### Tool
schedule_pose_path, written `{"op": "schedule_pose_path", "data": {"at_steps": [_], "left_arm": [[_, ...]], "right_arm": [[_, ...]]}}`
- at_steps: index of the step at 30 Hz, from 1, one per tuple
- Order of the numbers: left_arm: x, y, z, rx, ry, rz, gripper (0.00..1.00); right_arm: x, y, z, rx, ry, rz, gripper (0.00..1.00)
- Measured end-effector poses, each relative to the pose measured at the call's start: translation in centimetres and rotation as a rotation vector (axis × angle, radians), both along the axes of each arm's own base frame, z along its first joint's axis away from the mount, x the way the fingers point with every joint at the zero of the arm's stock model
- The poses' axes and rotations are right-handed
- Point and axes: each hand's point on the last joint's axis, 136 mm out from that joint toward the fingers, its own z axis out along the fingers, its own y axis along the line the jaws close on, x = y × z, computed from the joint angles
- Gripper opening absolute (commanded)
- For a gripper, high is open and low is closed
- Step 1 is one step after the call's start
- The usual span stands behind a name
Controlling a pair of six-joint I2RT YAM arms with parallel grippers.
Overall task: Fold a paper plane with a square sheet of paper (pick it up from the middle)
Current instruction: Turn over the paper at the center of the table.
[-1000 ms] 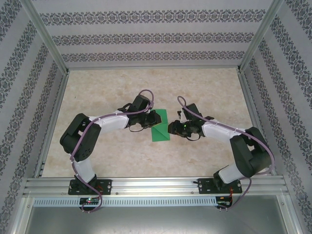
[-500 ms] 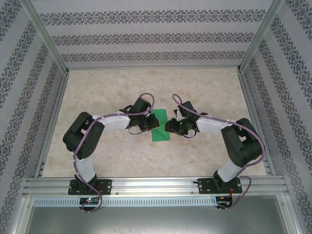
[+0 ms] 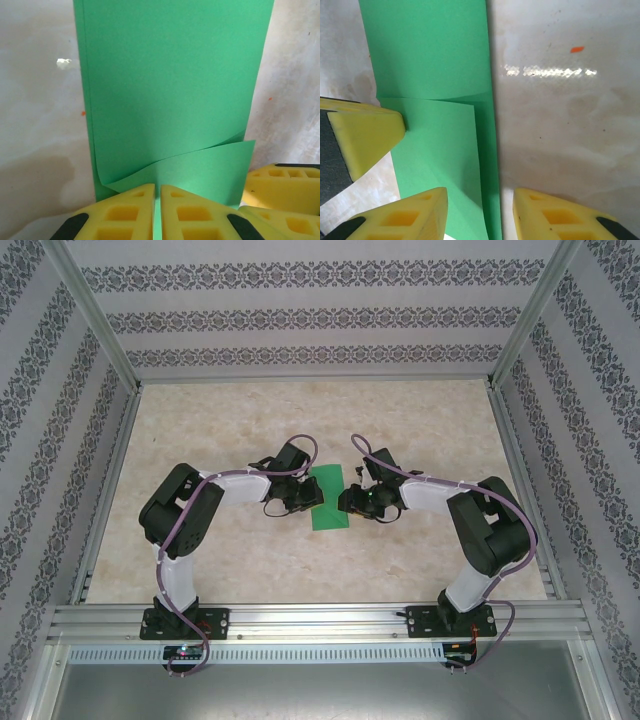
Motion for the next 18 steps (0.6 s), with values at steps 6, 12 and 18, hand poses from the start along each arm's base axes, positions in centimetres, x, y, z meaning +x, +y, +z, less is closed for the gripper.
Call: {"op": "schedule_pose_path", "data": {"at_steps": [6,12,18], "left_arm": [[0.0,0.0,0.0,0.001,-0.001,-0.002,0.13],[0.0,0.0,0.0,0.001,-0.001,-0.002,0.13],[0.0,0.0,0.0,0.001,-0.001,-0.002,0.13]], "right_arm": [[0.0,0.1,0.0,0.003,0.004,0.001,0.37],[0.2,0.5,0.1,0.025,0.0,0.006,0.36],[0.6,1.3,0.5,0.063,-0.015,0.005,0.35]]}}
